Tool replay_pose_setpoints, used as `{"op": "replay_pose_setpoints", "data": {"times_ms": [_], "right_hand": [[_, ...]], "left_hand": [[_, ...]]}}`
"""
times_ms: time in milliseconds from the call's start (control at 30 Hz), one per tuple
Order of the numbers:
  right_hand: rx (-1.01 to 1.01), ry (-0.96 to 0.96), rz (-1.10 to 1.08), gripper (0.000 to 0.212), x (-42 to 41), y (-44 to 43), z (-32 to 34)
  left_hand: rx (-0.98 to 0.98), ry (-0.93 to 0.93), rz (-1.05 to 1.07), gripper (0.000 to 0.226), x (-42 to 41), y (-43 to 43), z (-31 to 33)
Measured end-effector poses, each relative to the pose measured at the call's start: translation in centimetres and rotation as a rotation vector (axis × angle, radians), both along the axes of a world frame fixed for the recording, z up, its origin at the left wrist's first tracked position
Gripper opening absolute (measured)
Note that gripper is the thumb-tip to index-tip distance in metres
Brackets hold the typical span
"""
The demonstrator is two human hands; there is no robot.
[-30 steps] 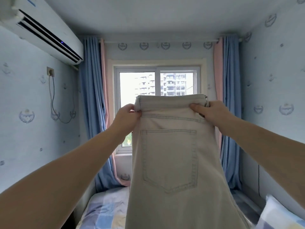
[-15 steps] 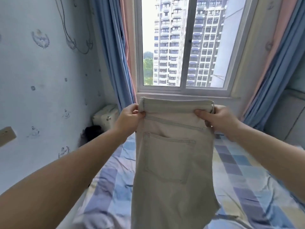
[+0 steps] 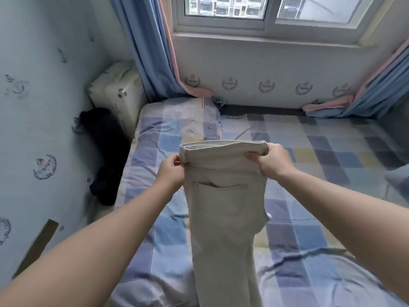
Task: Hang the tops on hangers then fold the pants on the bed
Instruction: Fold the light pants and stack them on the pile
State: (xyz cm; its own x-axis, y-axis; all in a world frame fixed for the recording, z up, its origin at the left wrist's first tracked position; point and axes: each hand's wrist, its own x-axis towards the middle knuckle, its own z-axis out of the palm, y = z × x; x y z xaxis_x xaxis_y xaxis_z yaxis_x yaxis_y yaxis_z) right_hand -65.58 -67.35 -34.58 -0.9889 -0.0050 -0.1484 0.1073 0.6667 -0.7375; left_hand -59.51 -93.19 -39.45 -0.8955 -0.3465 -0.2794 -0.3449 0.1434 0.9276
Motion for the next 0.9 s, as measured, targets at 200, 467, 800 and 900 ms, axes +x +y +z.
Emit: {"op": "replay_pose_setpoints", "data": {"times_ms": [200, 467, 800, 900], "right_hand": [[-0.033, -0.02, -0.13, 0.021, -11.9, -6.8, -11.2], [-0.043, -0.11, -0.187, 0.042, -20.8, -10.3, -29.1], [0.413, -0.336, 0.265, 0.069, -12.5, -8.0, -39.1], [0.571, -0.343, 0.37, 0.069, -9.9, -6.7, -38.2]], "left_hand": [[0.003, -0.072, 0.078, 0.01, -12.5, -5.1, -11.8], [0.033, -0.131, 0.048, 0.046, -21.8, -6.8, -27.9], [-0.306, -0.265, -0.318, 0.055, -13.3, -2.3, -36.5], [-0.357, -0.304, -0.373, 0.058, -10.5, -1.3, -35.8]]}}
